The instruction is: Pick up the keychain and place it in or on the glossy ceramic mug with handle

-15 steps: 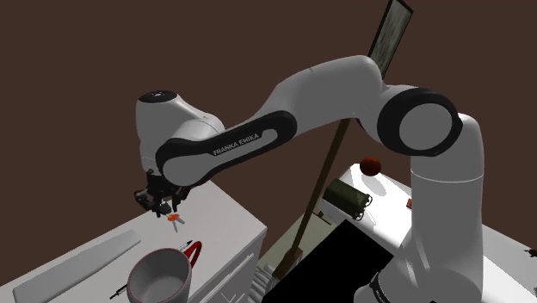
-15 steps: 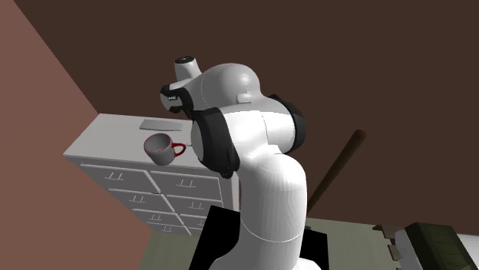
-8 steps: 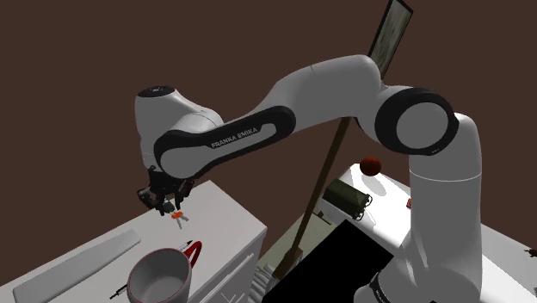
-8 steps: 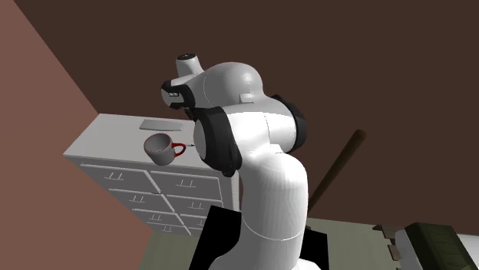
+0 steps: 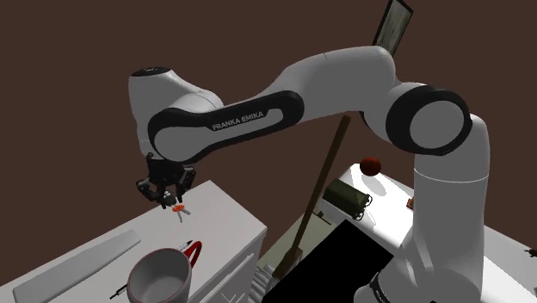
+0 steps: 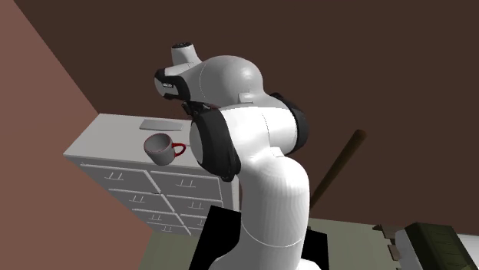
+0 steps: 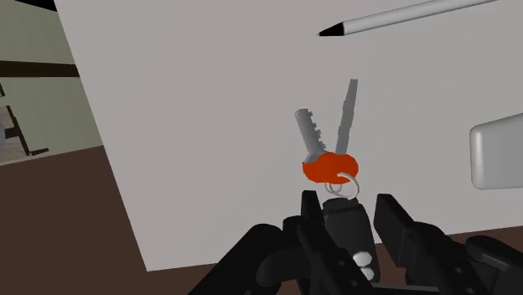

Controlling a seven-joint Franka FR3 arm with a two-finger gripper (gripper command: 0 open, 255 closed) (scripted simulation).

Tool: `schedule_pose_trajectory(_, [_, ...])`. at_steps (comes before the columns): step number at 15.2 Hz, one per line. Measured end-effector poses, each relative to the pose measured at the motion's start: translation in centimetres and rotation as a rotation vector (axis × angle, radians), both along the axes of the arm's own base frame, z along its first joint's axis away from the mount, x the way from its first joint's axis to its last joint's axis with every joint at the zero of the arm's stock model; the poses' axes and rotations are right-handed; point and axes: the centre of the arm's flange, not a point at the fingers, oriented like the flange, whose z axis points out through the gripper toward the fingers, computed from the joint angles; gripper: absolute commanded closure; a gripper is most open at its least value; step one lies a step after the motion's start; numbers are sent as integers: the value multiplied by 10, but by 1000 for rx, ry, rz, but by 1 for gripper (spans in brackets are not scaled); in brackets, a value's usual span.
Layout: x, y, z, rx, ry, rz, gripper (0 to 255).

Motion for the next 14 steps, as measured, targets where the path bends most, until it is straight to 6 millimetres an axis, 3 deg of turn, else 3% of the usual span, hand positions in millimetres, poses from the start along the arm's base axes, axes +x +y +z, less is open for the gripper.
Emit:
schedule_pose_trajectory(3, [0, 2, 23, 19, -25, 1, 255])
schedule_pose_trajectory(14, [-1, 0, 76, 4, -5, 5, 255])
